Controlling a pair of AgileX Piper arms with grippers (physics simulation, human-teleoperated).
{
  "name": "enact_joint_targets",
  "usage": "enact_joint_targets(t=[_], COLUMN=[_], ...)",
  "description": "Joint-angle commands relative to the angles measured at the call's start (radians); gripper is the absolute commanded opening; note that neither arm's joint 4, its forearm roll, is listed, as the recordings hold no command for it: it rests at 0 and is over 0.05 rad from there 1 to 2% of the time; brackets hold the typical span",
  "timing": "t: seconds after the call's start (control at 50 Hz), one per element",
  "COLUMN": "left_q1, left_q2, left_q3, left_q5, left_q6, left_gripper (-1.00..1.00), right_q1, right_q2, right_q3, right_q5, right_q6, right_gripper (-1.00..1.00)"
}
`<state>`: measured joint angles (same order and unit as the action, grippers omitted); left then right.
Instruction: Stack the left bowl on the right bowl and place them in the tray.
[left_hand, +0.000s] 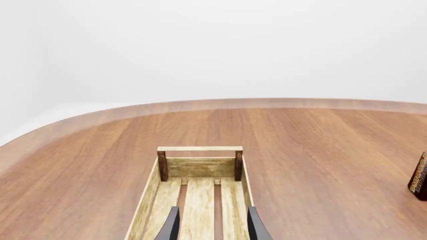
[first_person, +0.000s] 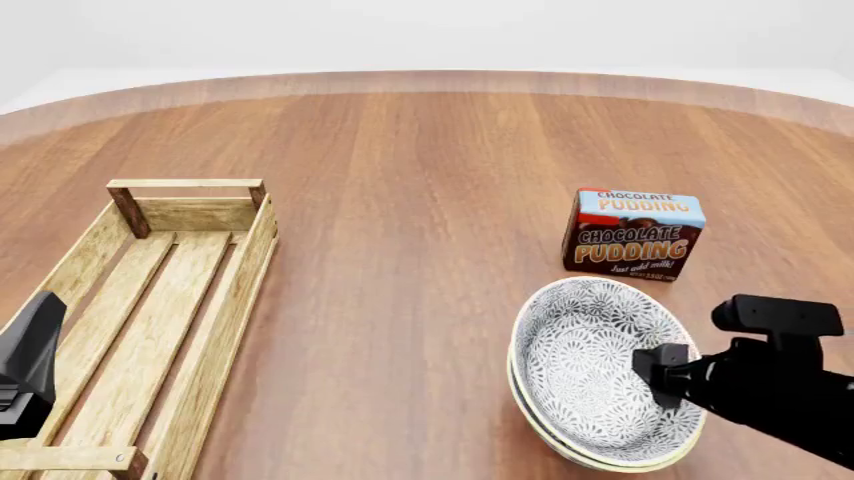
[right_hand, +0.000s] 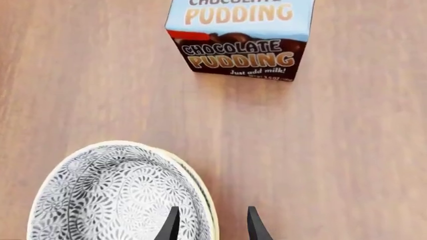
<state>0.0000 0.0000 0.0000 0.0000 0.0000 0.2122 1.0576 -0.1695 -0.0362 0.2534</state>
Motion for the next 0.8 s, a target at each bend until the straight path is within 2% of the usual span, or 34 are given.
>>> enact_joint_targets(t=[0.02,0.06,0.08,0.3,0.5,0.58,0.6,0.62,0.66,0.76,0.8], left_q1=[0.000,0.000,0.000,0.000,0.000,0.000,0.000,0.000,0.000,0.000,0.000], left_q2=[0.000,0.000,0.000,0.000,0.000,0.000,0.000,0.000,0.000,0.000,0.000], left_q3=[0.000,0.000,0.000,0.000,0.000,0.000,0.000,0.000,0.000,0.000,0.000], left_q5=[0.000,0.000,0.000,0.000,0.000,0.000,0.000,0.000,0.000,0.000,0.000], left_q6=[0.000,0.000,0.000,0.000,0.000,0.000,0.000,0.000,0.000,0.000,0.000], left_gripper=[1.00,1.00,1.00,1.00,1.00,1.00,1.00,1.00,1.00,1.00,1.00], right_q1=[0.018,0.019,0.014,0.012,0.039,0.052,0.071,0.071,0.098,0.131,0.126], right_q2=[0.062,0.057,0.034,-0.025,-0.082,-0.128,-0.171,-0.173,-0.243,-0.365,-0.362], right_q3=[0.035,0.035,0.027,0.016,0.018,0.014,0.015,0.015,0.014,-0.012,-0.028], right_q5=[-0.086,-0.082,-0.057,-0.005,0.017,0.046,0.067,0.069,0.106,0.190,0.200], right_q6=[0.019,0.021,0.013,0.014,0.054,0.077,0.105,0.105,0.148,0.210,0.200], right_gripper=[1.00,1.00,-1.00,-1.00,-1.00,-1.00,-1.00,-1.00,-1.00,-1.00,-1.00])
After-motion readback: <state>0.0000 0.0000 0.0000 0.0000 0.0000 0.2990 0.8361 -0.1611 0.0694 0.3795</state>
